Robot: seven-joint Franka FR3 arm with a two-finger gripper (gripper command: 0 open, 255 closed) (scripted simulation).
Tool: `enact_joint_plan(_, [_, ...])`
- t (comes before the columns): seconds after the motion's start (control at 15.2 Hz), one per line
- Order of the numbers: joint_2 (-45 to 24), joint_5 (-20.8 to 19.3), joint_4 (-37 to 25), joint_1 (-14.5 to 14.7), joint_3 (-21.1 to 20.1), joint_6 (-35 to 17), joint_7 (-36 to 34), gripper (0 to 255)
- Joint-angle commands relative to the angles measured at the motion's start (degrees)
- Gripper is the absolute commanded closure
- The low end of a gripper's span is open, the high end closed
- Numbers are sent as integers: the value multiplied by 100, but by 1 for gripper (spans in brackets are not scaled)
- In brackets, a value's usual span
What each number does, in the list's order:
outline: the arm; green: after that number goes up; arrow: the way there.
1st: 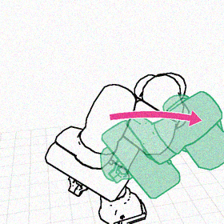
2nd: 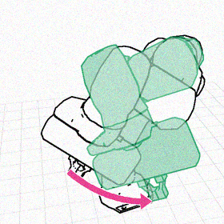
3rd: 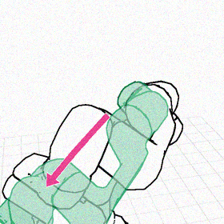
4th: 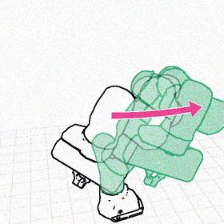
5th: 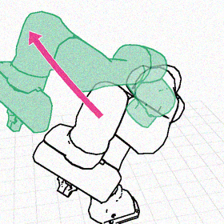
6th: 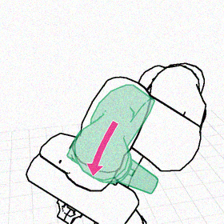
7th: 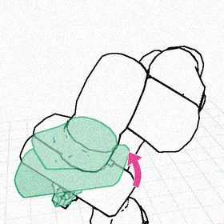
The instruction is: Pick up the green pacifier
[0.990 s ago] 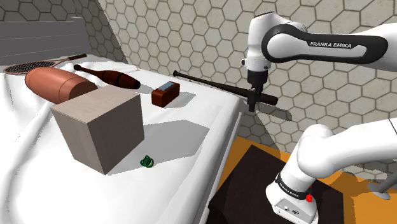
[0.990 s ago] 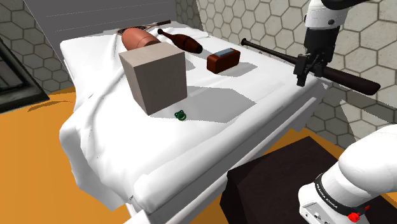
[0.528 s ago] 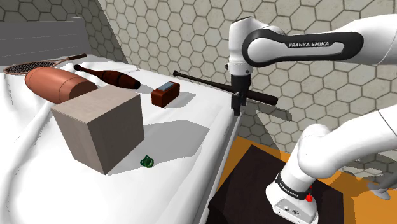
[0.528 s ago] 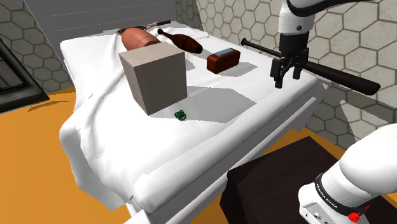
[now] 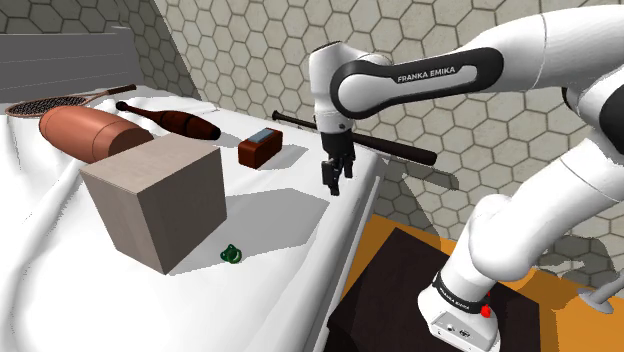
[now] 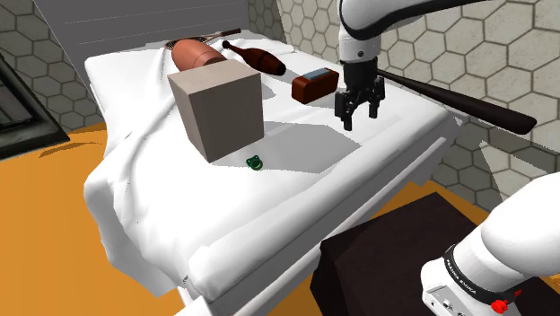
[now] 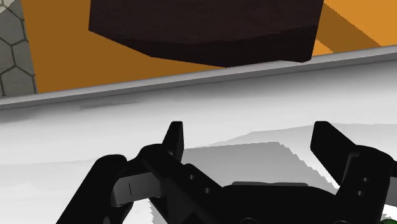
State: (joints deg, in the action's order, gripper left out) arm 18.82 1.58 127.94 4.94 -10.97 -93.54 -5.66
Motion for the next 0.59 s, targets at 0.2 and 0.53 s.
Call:
enact_joint_plan(0.2, [-1081,34,-712,167,-349,-193,-490,0])
enact_joint_plan(0.53, [-2229,-85,-1644,363,-598,-221,-948,0])
